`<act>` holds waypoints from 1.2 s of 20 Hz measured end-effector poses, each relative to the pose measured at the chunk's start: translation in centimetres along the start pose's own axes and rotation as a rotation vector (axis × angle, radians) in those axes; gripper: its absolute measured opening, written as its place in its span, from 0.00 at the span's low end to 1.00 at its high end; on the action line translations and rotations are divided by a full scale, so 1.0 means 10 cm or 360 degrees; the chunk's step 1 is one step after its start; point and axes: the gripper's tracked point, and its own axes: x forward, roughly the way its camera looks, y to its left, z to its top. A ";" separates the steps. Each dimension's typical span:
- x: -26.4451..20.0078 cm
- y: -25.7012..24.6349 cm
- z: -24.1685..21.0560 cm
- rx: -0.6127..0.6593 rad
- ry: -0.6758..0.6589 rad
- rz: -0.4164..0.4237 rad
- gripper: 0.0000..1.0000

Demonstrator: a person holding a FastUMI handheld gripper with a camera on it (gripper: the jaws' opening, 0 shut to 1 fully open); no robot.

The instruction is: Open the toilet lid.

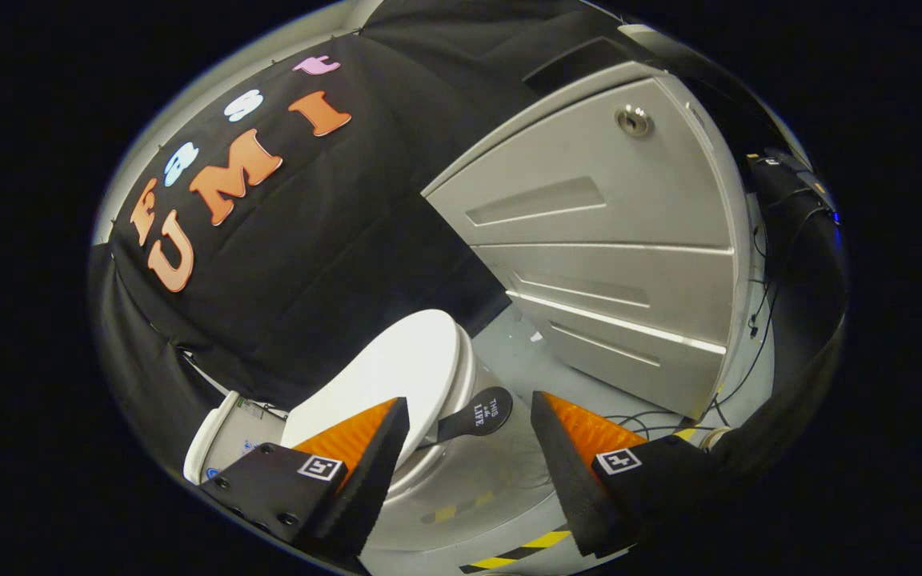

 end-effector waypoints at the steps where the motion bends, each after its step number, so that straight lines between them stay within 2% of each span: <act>1: 0.05 -0.03 -0.02 0.0019 0.0015 -0.0015 0.99; 5: 0.22 -0.01 -0.04 0.0099 0.0035 0.0014 0.97; 10: 0.32 0.04 -0.08 0.0103 0.0045 0.0060 0.88; 12: 0.34 0.04 -0.06 0.0103 0.0030 0.0079 0.76; 14: 0.35 0.06 -0.03 0.0141 0.0029 0.0120 0.75; 16: 0.40 0.03 -0.02 0.0182 0.0051 0.0136 0.67; 17: 0.44 -0.03 -0.04 0.0175 0.0057 0.0101 0.67; 19: 0.42 -0.04 -0.04 0.0196 0.0069 0.0122 0.45; 21: 0.41 -0.04 -0.03 0.0229 0.0083 0.0143 0.44; 22: 0.42 -0.03 -0.01 0.0247 0.0097 0.0160 0.40; 23: 0.41 -0.02 0.00 0.0271 0.0091 0.0181 0.39; 24: 0.37 0.03 0.04 0.0278 0.0074 0.0203 0.31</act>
